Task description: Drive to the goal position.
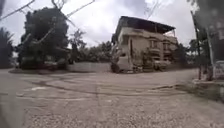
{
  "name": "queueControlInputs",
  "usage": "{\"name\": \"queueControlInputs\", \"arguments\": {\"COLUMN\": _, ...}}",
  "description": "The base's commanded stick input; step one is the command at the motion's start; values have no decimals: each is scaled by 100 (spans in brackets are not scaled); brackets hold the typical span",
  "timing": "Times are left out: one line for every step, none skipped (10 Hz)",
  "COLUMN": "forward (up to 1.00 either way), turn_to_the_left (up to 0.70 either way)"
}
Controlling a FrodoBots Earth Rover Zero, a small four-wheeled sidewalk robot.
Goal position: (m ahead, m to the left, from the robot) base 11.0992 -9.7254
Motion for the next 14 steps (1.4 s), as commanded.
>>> {"name": "queueControlInputs", "arguments": {"forward": 85, "turn_to_the_left": -10}}
{"name": "queueControlInputs", "arguments": {"forward": 85, "turn_to_the_left": 3}}
{"name": "queueControlInputs", "arguments": {"forward": 85, "turn_to_the_left": 3}}
{"name": "queueControlInputs", "arguments": {"forward": 85, "turn_to_the_left": 3}}
{"name": "queueControlInputs", "arguments": {"forward": 85, "turn_to_the_left": 3}}
{"name": "queueControlInputs", "arguments": {"forward": 85, "turn_to_the_left": 3}}
{"name": "queueControlInputs", "arguments": {"forward": 85, "turn_to_the_left": 3}}
{"name": "queueControlInputs", "arguments": {"forward": 85, "turn_to_the_left": 3}}
{"name": "queueControlInputs", "arguments": {"forward": 85, "turn_to_the_left": 3}}
{"name": "queueControlInputs", "arguments": {"forward": 85, "turn_to_the_left": 3}}
{"name": "queueControlInputs", "arguments": {"forward": 85, "turn_to_the_left": -8}}
{"name": "queueControlInputs", "arguments": {"forward": 85, "turn_to_the_left": -22}}
{"name": "queueControlInputs", "arguments": {"forward": 85, "turn_to_the_left": -31}}
{"name": "queueControlInputs", "arguments": {"forward": 85, "turn_to_the_left": -31}}
